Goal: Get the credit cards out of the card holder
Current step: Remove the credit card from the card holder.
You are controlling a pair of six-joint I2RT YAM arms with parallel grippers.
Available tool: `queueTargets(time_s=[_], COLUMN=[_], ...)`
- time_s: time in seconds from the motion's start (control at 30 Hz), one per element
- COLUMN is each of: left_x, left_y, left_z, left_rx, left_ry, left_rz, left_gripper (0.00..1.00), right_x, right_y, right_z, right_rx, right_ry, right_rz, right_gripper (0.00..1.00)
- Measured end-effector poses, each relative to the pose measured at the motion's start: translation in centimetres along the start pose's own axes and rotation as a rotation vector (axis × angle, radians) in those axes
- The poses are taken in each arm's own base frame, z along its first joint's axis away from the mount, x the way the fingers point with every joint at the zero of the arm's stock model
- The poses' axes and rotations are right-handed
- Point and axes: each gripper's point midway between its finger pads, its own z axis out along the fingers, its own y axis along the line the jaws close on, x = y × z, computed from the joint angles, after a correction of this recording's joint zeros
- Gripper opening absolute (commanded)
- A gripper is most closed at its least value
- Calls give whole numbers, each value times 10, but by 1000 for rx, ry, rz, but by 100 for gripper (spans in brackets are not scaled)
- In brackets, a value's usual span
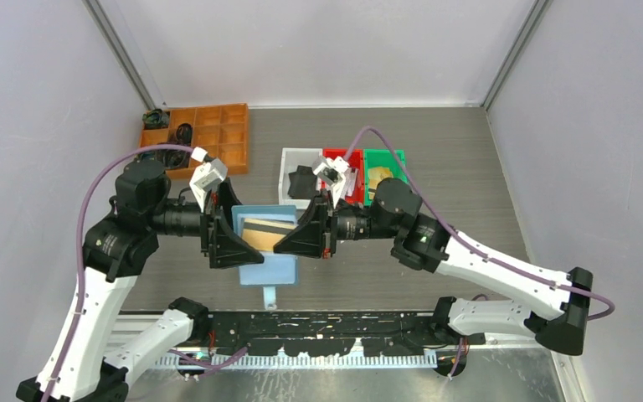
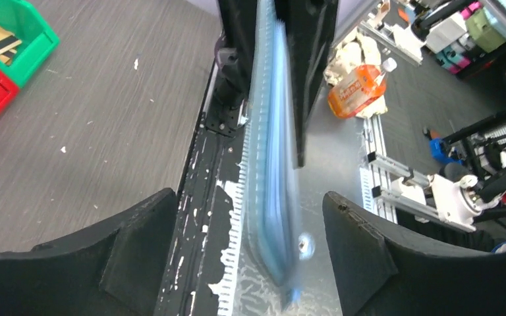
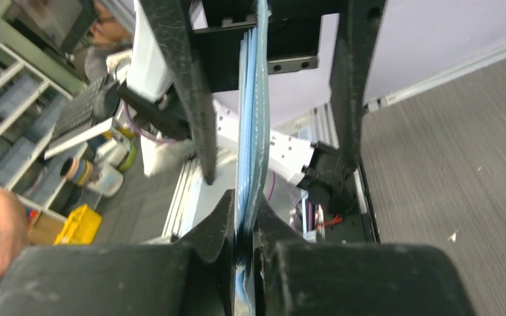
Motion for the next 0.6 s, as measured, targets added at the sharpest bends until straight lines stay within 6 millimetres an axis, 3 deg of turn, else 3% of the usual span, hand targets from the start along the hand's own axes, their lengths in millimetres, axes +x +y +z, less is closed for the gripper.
queueTargets(time_s=[0.13, 0.23, 0.47, 0.6], left_x=[8, 16, 32, 51], left_y=[2, 4, 16, 23], left_z=[-4, -6, -4, -3], left_rx=[-15, -12, -2, 11], left_ry=[58, 94, 166, 213], left_rz=[75, 93, 58, 4], left_gripper=[74, 71, 67, 64], right_x=[1, 8, 67, 84], right_y=[18, 15, -14, -19], right_z=[-6, -8, -4, -6], right_rx=[13, 46, 142, 163], right_ry=[183, 307, 653, 762], right_rz=[-43, -60, 4, 8], right_gripper=[1, 1, 1, 1])
